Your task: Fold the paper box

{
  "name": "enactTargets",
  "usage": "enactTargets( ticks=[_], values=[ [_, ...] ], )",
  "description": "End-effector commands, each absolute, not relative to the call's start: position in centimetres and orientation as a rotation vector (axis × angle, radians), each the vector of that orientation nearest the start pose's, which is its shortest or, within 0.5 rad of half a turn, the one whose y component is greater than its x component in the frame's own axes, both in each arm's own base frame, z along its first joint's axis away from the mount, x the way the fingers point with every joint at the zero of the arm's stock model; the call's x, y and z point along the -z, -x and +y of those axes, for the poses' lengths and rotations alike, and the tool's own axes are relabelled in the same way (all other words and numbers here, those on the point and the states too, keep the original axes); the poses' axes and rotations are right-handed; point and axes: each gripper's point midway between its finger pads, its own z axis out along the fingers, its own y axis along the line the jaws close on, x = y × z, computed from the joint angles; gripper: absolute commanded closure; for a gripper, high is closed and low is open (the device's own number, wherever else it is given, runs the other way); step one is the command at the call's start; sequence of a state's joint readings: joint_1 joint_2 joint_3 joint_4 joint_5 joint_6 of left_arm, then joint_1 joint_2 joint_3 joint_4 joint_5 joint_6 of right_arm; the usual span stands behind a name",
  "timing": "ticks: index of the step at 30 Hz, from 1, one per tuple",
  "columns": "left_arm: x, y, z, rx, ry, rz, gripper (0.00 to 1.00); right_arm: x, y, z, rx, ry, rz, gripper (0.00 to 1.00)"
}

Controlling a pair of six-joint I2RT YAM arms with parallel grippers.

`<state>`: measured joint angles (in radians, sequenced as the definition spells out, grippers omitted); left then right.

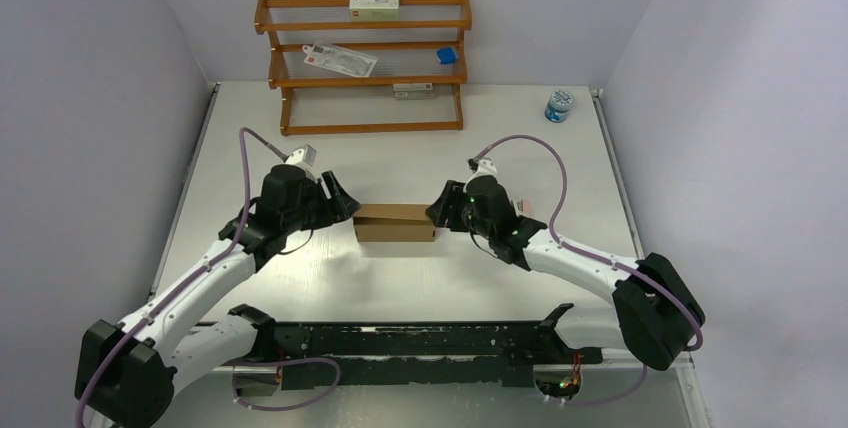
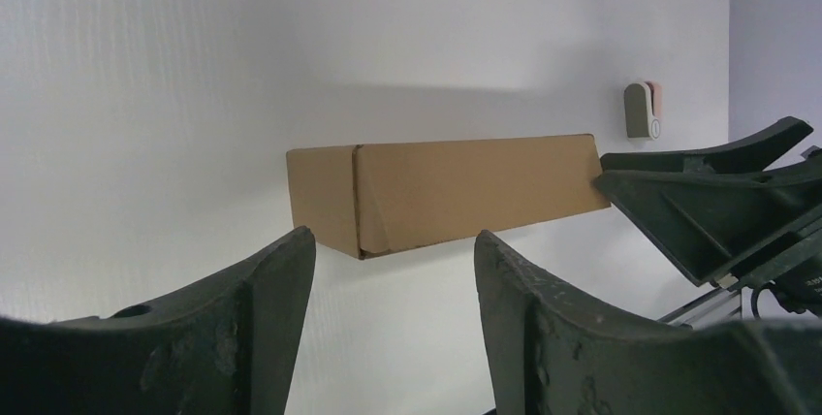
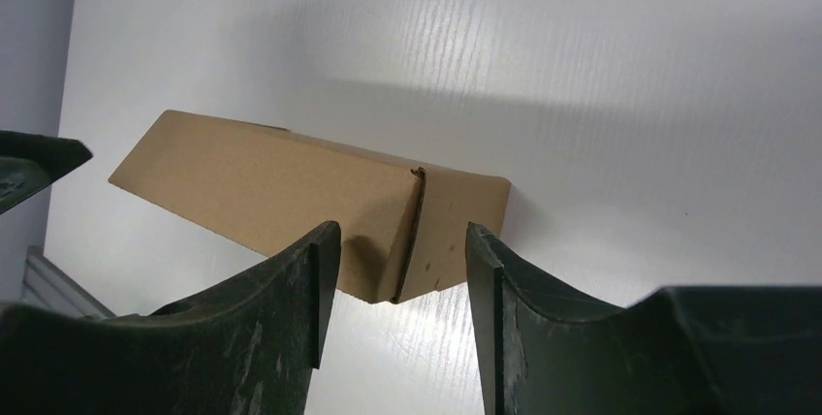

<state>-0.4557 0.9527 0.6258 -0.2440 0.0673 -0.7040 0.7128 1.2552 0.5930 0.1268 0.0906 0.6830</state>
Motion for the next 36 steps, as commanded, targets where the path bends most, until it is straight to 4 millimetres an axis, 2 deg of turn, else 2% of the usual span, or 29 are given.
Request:
enactTargets(
  ticks=[1, 5, 11, 17, 26, 33, 36],
  values=[
    [-15.3, -27.0, -18.1, 0.818, 0.216, 2.188, 0.35, -11.1, -26.7, 25.5, -0.822, 0.024, 2.191, 0.46],
    [-13.9, -26.8, -18.2, 0.831, 0.220, 2.230, 0.40, -9.9, -26.1, 25.9, -0.863, 0.042, 2.221, 0.48],
    [-10.8, -25.8, -17.2, 0.811, 0.255, 2.277, 0.55, -6.9, -25.0, 26.1, -0.894, 0.041, 2.287, 0.51],
    [-8.0, -24.8, -16.3, 0.823, 0.320, 2.296, 0.64, -5.3, -24.6, 25.8, -0.908, 0.018, 2.305, 0.56],
    [-6.1, -24.3, -15.8, 0.894, 0.355, 2.313, 0.71, -4.3, -24.7, 25.3, -0.936, 0.040, 2.309, 0.65],
    [-4.8, -23.7, -14.0, 0.901, 0.442, 2.329, 0.80, -2.4, -24.6, 23.6, -0.946, 0.037, 2.335, 0.77],
    [-3.5, -23.1, -13.1, 0.862, 0.492, 2.372, 0.84, -1.7, -24.5, 23.1, -0.972, 0.019, 2.348, 0.83]
  ],
)
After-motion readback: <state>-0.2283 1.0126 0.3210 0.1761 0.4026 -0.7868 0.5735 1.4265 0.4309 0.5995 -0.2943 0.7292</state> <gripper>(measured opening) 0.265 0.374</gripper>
